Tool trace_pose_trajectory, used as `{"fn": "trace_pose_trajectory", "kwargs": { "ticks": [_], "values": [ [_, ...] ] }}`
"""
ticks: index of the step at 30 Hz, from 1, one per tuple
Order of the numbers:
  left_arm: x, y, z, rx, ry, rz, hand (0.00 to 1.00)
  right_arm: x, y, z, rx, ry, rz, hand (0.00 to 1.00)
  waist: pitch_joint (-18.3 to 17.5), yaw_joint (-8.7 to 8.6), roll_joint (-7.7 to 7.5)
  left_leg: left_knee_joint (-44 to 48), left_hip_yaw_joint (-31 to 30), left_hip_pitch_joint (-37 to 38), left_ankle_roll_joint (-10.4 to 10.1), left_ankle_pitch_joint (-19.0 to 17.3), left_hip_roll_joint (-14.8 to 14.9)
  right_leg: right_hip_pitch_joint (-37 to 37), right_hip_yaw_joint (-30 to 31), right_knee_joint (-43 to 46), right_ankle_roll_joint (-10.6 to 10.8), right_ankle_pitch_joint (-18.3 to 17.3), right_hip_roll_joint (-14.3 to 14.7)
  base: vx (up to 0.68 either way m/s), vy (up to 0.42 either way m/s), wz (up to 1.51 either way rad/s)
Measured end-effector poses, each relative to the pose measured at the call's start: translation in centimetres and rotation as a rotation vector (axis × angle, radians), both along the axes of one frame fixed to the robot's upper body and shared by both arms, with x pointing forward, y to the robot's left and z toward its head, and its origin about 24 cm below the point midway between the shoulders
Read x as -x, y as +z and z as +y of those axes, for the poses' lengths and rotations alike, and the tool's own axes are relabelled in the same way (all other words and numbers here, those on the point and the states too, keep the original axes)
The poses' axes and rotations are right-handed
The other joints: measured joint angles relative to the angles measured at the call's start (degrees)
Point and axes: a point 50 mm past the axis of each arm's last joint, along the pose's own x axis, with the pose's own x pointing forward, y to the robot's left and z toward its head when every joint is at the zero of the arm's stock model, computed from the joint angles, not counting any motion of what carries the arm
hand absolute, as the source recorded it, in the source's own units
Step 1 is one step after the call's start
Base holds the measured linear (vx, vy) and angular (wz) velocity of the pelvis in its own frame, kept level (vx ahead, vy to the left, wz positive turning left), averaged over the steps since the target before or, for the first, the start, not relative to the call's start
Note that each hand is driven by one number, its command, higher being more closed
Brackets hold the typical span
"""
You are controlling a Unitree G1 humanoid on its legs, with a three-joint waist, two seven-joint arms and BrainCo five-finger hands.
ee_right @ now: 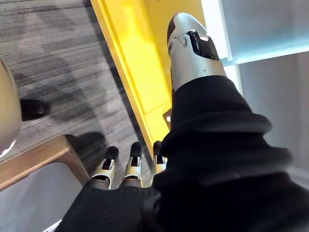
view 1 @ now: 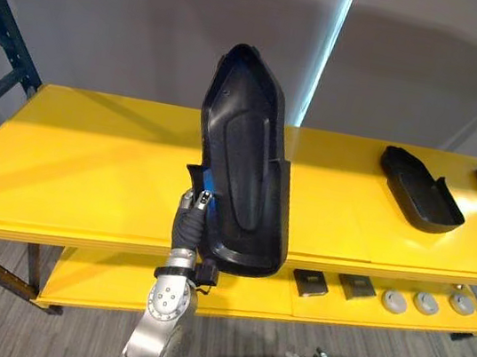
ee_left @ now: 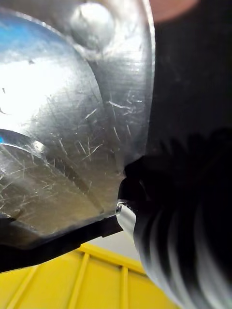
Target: Walk over and take plastic housings, then place them on the shelf
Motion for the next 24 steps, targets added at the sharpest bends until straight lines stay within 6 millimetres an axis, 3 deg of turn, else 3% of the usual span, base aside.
{"fn": "trace_pose_trajectory", "kwargs": {
  "ticks": [6, 12, 17, 24],
  "values": [
    [-2.7, -2.0, 1.5, -0.089, 0.110, 0.121, 1.00, -0.3, 0.0, -0.4, 0.020, 0.021, 0.002, 0.00, -1.10, -2.78, 1.30, -1.11, 1.28, -0.07, -0.30, 0.84, -1.09, 0.11, 0.10, -3.15, 0.01, 3.41, -0.53, -0.02, 0.026, -0.18],
    [-4.9, -3.0, 1.9, -0.161, 0.142, 0.202, 1.00, -0.1, -0.3, -0.4, 0.014, 0.036, 0.024, 0.00, -0.89, -3.36, 0.78, -3.06, 0.81, -0.46, 2.43, 2.51, -2.30, -0.43, 0.36, -4.61, 0.15, 4.14, -0.84, -0.07, -0.024, 0.00],
    [-6.3, -3.4, 2.9, -0.185, 0.194, 0.255, 1.00, -1.0, -0.2, -0.1, 0.011, 0.071, 0.010, 0.00, -0.42, -3.85, 0.17, -5.66, 0.02, -1.72, 4.59, 4.27, -2.24, -2.89, 1.22, -4.72, 0.05, 4.58, -0.21, -0.12, -0.072, 0.00],
    [-7.8, -3.0, 4.6, -0.157, 0.287, 0.295, 1.00, -1.2, -0.2, 0.4, 0.007, 0.108, 0.013, 0.00, 1.62, -5.74, -1.99, -10.04, 0.09, -1.84, 2.49, 7.28, -1.57, -5.19, 2.29, -5.02, -0.92, 5.58, 0.36, -0.14, -0.093, -0.07]
  ]
}}
